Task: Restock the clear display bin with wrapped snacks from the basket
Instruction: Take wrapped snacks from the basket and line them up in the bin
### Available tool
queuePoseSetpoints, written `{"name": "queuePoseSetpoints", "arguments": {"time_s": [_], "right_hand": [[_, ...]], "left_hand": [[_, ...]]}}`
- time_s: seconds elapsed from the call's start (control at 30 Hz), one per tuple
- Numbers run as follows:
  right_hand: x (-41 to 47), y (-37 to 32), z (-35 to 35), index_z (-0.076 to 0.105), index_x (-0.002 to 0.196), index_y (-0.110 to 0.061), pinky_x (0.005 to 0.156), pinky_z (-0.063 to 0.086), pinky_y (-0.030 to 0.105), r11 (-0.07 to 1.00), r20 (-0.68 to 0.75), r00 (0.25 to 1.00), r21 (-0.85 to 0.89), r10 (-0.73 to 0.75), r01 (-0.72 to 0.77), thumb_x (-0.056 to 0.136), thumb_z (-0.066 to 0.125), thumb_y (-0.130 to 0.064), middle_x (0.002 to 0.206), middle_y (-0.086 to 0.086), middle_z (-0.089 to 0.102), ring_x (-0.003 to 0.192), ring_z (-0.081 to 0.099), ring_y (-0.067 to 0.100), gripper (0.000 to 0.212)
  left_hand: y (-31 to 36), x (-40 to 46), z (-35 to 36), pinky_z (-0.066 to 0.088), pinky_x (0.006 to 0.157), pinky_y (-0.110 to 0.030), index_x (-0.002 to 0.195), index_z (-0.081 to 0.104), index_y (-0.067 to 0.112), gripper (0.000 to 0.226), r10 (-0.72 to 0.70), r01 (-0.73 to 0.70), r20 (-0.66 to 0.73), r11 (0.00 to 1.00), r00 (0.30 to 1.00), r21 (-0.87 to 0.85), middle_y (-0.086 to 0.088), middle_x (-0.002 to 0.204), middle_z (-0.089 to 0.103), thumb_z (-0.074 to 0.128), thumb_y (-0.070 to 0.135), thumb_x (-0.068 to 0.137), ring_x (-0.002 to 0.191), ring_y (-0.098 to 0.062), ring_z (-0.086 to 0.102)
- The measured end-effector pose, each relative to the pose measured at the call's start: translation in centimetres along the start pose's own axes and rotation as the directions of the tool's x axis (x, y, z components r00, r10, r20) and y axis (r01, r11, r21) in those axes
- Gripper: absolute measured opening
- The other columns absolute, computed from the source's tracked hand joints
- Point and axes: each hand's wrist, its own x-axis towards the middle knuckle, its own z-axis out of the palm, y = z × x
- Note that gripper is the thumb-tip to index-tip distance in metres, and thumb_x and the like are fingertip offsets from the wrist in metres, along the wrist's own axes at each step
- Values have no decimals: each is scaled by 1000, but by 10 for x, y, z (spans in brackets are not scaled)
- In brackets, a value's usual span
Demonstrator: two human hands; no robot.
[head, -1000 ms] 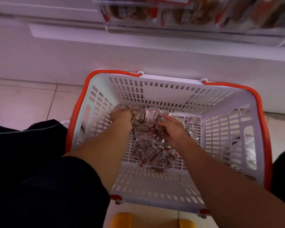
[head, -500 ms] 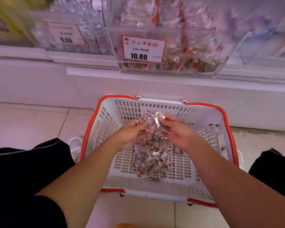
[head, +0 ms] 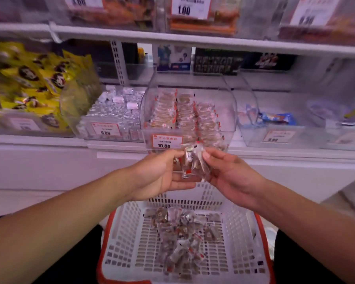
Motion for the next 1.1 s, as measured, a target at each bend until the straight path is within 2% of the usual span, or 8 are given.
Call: {"name": "queuePoseSetpoints", "arguments": {"time_s": [0.1, 0.2, 0.27, 0.47, 0.63, 0.87, 1.0, 1.1], "right_hand": [[-3, -25, 11, 62, 124, -12, 70, 54, 25, 986, 1, 986, -26, -165, 165, 94, 58, -11, 104, 8, 70, 85, 66, 15, 30], [0, -32, 20, 65, 120, -11, 70, 54, 22, 951, -10, 954, -71, -301, 300, 91, 61, -15, 102, 7, 72, 85, 66, 13, 30], [5, -29, 26, 66, 117, -12, 70, 53, 20, 938, -72, 936, -66, -346, 341, 90, 62, -15, 97, 6, 73, 83, 68, 13, 28], [17, -32, 30, 69, 112, -16, 67, 52, 17, 921, -232, 892, -131, -388, 367, 89, 68, -11, 93, 2, 76, 80, 70, 11, 24], [23, -38, 24, 64, 109, -3, 67, 55, 24, 926, -244, 894, -50, -375, 374, 89, 64, -5, 95, 16, 68, 79, 65, 19, 20], [22, -22, 24, 62, 106, -12, 66, 52, 24, 909, -224, 881, -127, -416, 397, 94, 58, -1, 88, 3, 64, 75, 62, 15, 16], [22, -19, 22, 60, 96, -13, 61, 50, 20, 910, -237, 880, -166, -412, 381, 94, 60, -2, 81, -3, 65, 67, 59, 9, 11], [23, -18, 22, 57, 96, -10, 66, 51, 25, 893, -253, 867, -260, -429, 366, 94, 60, -2, 80, -1, 67, 70, 59, 13, 9]], "left_hand": [[14, 4, 21, 59, 86, -38, 132, 58, 17, 37, 145, -147, -50, 989, 988, -21, -20, 120, 69, 43, 36, 104, 107, -36, 69], [16, 14, 30, 59, 66, -28, 121, 67, 20, 32, 299, -304, -165, 953, 940, -3, -14, 96, 73, 53, 38, 99, 76, -21, 72], [17, 18, 31, 55, 56, -25, 113, 72, 24, 28, 311, -322, -216, 946, 925, -17, -8, 87, 72, 56, 39, 96, 67, -16, 69], [26, 32, 23, 56, 58, -29, 100, 75, 33, 23, 247, -265, -194, 961, 950, -77, -3, 82, 73, 52, 38, 99, 71, -16, 71], [27, 39, 20, 58, 63, -29, 123, 67, 34, 29, 277, -297, -198, 952, 940, -78, -1, 96, 75, 58, 32, 96, 79, -17, 73], [14, 39, 21, 59, 71, -35, 125, 64, 29, 42, 257, -306, -215, 921, 942, -242, -8, 103, 75, 64, 26, 83, 83, -23, 73], [16, 38, 19, 59, 70, -34, 118, 68, 26, 25, 231, -290, -220, 911, 948, -295, -10, 103, 75, 60, 24, 94, 82, -24, 73], [18, 38, 20, 58, 63, -28, 116, 67, 27, 20, 266, -319, -243, 923, 933, -215, -7, 99, 75, 57, 28, 97, 77, -19, 72]]}}
